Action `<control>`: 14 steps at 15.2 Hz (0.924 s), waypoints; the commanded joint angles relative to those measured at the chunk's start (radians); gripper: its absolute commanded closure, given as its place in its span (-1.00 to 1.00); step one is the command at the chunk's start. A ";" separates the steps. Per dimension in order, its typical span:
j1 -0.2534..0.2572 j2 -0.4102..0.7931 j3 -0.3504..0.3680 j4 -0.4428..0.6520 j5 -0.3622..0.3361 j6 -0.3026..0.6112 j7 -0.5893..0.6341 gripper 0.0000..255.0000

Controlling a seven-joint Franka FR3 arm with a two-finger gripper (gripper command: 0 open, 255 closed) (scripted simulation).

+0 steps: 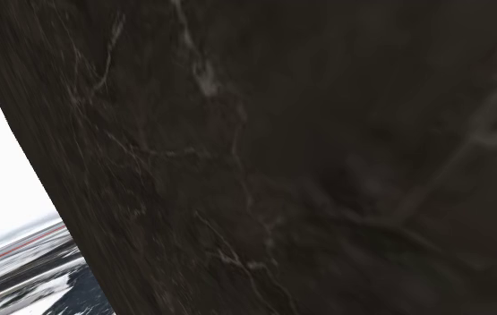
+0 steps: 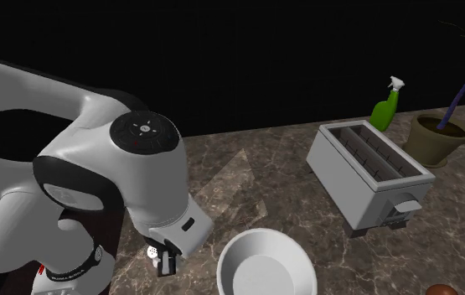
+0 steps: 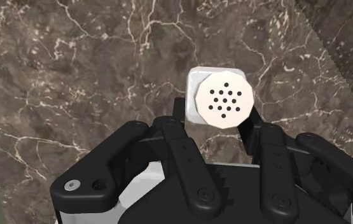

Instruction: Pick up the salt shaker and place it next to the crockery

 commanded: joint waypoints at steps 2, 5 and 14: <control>-0.002 0.013 -0.008 -0.033 -0.005 0.047 -0.003 1.00; -0.002 0.032 -0.015 -0.062 -0.008 0.095 -0.007 1.00; 0.000 0.103 -0.039 -0.134 -0.016 0.237 -0.018 1.00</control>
